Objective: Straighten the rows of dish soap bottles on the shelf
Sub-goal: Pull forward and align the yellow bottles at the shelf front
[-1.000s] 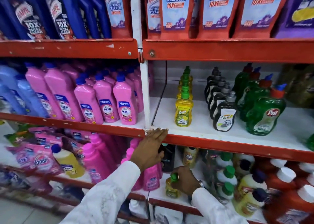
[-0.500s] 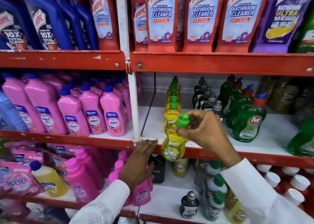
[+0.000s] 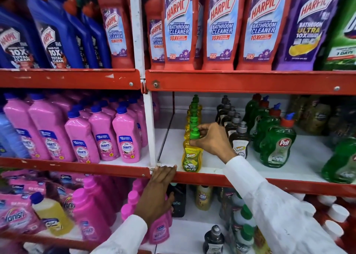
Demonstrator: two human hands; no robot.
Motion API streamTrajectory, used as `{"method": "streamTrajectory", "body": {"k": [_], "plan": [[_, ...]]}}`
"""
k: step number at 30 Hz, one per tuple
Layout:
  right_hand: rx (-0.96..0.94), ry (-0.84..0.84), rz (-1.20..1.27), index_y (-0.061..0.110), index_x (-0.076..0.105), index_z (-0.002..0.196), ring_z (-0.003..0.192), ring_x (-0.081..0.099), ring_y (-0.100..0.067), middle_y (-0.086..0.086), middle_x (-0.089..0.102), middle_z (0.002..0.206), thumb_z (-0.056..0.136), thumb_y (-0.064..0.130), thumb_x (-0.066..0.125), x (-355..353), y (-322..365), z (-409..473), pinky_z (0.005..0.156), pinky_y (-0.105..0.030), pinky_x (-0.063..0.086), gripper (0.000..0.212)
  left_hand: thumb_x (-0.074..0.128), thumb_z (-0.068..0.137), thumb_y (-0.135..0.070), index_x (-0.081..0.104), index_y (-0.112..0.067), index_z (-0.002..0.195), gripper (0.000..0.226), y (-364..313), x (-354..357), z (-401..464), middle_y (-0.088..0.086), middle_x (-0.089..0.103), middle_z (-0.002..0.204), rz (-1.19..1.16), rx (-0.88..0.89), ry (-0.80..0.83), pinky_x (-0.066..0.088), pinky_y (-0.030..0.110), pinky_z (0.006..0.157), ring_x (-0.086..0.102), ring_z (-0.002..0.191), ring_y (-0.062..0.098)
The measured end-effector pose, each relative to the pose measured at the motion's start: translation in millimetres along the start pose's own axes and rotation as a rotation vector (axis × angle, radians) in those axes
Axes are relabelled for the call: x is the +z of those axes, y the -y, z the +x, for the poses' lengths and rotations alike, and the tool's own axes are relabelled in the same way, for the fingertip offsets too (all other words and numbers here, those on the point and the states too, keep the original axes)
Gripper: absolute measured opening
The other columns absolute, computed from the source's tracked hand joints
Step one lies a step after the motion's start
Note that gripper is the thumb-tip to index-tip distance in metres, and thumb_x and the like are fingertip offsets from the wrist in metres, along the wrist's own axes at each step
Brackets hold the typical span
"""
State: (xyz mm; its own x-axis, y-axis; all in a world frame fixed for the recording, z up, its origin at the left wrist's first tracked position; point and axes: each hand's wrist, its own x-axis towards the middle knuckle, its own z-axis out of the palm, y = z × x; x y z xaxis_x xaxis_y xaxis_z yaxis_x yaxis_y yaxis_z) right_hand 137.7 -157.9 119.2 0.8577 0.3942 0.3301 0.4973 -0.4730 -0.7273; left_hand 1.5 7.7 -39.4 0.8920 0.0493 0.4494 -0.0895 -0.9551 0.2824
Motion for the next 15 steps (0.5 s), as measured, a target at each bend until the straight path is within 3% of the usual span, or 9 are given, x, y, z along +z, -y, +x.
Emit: {"method": "streamTrajectory", "body": {"k": [5,7,9,11,15], "plan": [[0.012,0.03,0.019,0.018,0.075,0.107,0.069,0.059,0.008,0.009,0.072,0.089,0.058,0.033,0.092,6.0,-2.3,2.3,0.06,-0.006,0.043,0.055,0.063,0.083,-0.024,0.017,-0.025,0.153,0.083,-6.4,0.8,-0.2,0.001,0.034,0.156,0.033,-0.023,-0.004,0.01,0.036,0.125,0.022,0.147,0.019],[0.001,0.029,0.028,0.016,0.073,0.112,0.071,0.061,0.002,0.005,0.074,0.095,0.061,0.031,0.091,6.0,-3.7,-0.8,0.066,-0.01,0.046,0.056,0.062,0.084,-0.026,0.019,-0.021,0.152,0.081,-11.6,1.8,-0.3,0.003,0.036,0.155,0.079,-0.038,-0.009,0.012,0.04,0.125,0.023,0.147,0.022],[-0.017,0.014,0.048,0.016,0.073,0.115,0.067,0.059,0.002,0.002,0.076,0.1,0.065,0.026,0.089,1.2,-5.1,-7.9,0.063,-0.005,0.045,0.054,0.061,0.085,-0.028,0.027,-0.017,0.15,0.075,-19.7,3.2,0.5,0.005,0.041,0.152,0.114,-0.056,-0.032,0.014,0.045,0.125,0.029,0.145,0.024],[-0.051,-0.027,0.051,0.02,0.072,0.115,0.063,0.057,0.002,0.008,0.073,0.098,0.068,0.026,0.086,-7.2,-9.9,-20.3,0.056,0.0,0.042,0.049,0.059,0.085,-0.028,0.037,-0.017,0.145,0.065,-29.9,6.0,1.3,0.005,0.05,0.146,0.134,-0.024,-0.065,0.02,0.049,0.123,0.038,0.14,0.024],[-0.062,-0.187,0.099,0.027,0.074,0.097,0.064,0.06,-0.003,0.023,0.068,0.082,0.074,0.023,0.08,-26.2,-43.0,-65.3,0.057,-0.006,0.046,0.024,0.057,0.085,-0.029,0.044,-0.016,0.139,0.057,-55.6,15.1,10.2,0.005,0.055,0.14,0.095,0.119,-0.089,0.02,0.042,0.122,0.045,0.134,0.021]]}}
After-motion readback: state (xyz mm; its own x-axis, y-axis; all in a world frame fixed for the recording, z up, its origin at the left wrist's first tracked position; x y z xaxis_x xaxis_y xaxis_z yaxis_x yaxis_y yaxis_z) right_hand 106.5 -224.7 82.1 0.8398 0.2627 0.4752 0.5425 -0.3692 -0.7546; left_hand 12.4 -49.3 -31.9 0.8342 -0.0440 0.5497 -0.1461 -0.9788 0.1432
